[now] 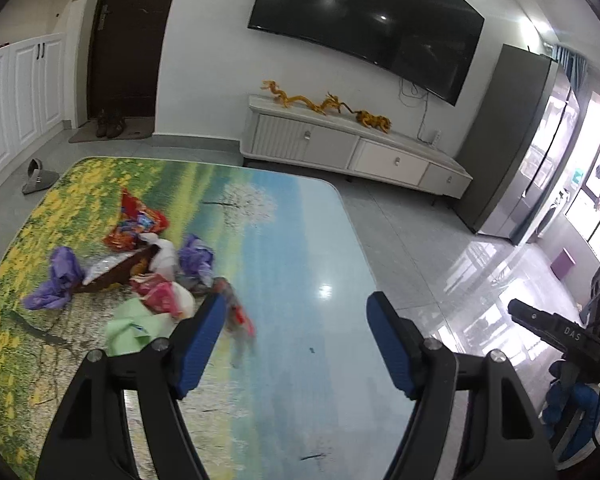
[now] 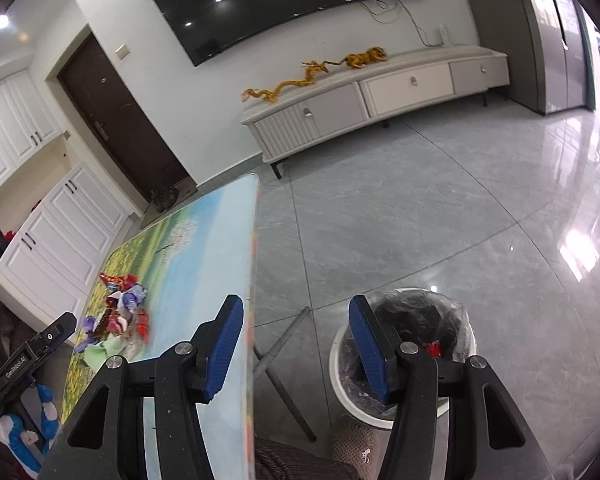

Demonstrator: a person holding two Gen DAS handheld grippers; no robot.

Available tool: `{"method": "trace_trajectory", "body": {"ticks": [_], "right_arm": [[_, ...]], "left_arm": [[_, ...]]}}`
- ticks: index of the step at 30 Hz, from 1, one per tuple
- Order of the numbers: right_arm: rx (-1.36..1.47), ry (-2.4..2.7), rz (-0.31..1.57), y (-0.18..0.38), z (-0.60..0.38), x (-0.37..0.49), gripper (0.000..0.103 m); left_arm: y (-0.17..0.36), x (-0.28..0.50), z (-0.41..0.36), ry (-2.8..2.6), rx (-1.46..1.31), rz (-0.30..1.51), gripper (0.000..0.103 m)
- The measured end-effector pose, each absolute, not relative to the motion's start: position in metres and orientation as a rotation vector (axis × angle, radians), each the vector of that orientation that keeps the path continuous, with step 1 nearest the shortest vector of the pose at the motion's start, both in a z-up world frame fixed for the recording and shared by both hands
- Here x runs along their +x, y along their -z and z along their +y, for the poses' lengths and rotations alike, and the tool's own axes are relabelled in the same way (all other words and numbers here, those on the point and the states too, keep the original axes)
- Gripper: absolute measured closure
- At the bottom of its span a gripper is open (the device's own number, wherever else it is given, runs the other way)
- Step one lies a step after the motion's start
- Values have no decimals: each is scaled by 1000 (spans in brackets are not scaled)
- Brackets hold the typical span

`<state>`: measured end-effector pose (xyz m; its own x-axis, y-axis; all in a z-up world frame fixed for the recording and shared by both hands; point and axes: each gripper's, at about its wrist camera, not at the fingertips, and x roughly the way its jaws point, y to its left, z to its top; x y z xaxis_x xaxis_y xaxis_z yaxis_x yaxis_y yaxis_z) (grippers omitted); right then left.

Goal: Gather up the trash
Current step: 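Grasp the green bag with the left gripper while the right gripper grasps the clear wrapper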

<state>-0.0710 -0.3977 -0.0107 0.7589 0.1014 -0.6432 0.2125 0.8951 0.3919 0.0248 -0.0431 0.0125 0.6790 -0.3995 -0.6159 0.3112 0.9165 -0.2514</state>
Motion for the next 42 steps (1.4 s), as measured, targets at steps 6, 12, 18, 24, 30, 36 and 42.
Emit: {"method": "trace_trajectory", "body": {"ticks": [6,12,18,24,30,36,42], "right_arm": [[394,-25,704,-8,-354,-51,49],[359,-136,747,3,-312,-13,49],[329,-237,822,30,-265,23,49],[301,-335,877,53,-229,58,49],[273,-419,909,68,-198,88,50],[242,-462,946,84,-169,113,55],[201,-469,975,95,-152,124,65]], "left_arm": [[-14,24,31,257,-142,673,27],[17,32,70,169,-170,734,26],[44,45,59,174,-121,797,26],[67,63,47,175,-77,841,26],[83,80,47,189,-78,871,26],[92,88,45,230,-83,885,27],[100,93,47,258,-104,907,46]]}}
